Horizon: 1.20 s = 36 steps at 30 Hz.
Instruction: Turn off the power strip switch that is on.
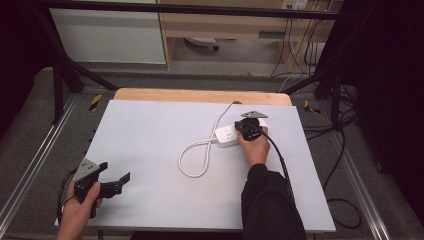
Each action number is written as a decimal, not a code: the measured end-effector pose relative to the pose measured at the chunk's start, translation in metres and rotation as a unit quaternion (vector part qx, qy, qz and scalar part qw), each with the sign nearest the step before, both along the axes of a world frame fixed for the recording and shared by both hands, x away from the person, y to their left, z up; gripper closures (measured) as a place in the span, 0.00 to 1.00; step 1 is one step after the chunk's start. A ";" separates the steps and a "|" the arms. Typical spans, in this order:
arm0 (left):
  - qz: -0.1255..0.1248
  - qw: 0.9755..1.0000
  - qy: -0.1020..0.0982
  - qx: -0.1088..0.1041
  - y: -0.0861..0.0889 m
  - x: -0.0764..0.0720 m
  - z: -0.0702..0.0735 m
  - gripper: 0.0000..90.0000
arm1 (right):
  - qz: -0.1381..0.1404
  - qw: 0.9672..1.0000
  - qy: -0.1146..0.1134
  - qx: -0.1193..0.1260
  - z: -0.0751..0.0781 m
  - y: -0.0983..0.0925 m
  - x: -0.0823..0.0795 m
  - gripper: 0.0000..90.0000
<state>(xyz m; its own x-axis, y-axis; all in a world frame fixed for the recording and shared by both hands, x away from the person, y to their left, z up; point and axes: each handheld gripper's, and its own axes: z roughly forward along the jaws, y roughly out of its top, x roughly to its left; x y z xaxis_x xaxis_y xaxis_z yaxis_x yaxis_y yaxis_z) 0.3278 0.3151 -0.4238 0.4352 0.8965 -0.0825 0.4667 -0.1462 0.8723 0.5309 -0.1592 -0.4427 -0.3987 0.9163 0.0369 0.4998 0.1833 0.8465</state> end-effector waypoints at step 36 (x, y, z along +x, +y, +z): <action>0.001 1.000 -0.001 0.000 0.001 0.000 0.001 0.06 | -0.003 1.000 0.001 0.005 -0.001 0.000 0.000 1.00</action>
<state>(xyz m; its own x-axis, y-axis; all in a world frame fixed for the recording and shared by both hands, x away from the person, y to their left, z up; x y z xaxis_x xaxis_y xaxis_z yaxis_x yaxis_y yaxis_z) 0.3276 0.3160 -0.4233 0.4341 0.8973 -0.0807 0.4643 -0.1460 0.8735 0.5305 -0.1593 -0.4442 -0.3925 0.9186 0.0465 0.5022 0.1717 0.8475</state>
